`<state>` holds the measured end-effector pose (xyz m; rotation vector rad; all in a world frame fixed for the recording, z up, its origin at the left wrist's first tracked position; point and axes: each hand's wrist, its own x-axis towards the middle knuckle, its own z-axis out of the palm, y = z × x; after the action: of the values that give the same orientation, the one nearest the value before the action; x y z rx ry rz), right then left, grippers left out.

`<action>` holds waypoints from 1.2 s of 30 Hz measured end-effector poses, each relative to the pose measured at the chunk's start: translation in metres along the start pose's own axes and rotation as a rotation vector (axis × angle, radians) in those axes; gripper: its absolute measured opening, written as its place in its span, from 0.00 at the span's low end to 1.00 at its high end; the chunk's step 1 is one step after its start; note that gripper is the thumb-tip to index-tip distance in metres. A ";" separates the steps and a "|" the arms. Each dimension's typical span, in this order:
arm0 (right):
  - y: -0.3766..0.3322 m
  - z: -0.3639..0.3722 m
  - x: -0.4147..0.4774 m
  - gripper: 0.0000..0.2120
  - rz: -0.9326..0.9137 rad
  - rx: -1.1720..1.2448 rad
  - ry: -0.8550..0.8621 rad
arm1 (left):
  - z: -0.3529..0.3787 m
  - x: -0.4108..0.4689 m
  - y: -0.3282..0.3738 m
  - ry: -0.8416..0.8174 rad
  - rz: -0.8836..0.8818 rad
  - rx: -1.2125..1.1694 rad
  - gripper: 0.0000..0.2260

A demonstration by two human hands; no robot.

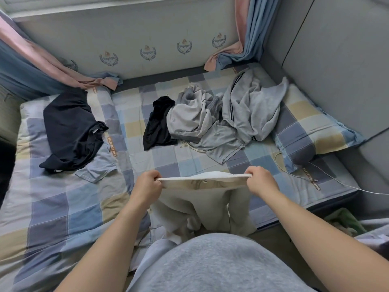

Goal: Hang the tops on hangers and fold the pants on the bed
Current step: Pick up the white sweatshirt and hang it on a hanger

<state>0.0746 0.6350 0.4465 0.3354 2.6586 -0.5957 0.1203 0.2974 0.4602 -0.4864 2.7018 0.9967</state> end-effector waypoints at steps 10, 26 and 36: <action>-0.019 -0.028 0.007 0.15 -0.159 0.616 0.131 | -0.009 0.017 -0.007 0.016 0.117 -0.028 0.09; -0.168 -0.275 -0.096 0.15 -0.729 0.905 0.809 | -0.208 0.005 0.217 0.487 0.680 -0.602 0.10; -0.127 -0.239 -0.230 0.15 -0.433 0.985 1.122 | -0.193 -0.058 0.250 0.105 0.921 -0.736 0.14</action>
<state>0.1631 0.5976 0.7879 0.4276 3.1667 -2.4753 0.0615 0.3619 0.7691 0.7250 2.5329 2.2435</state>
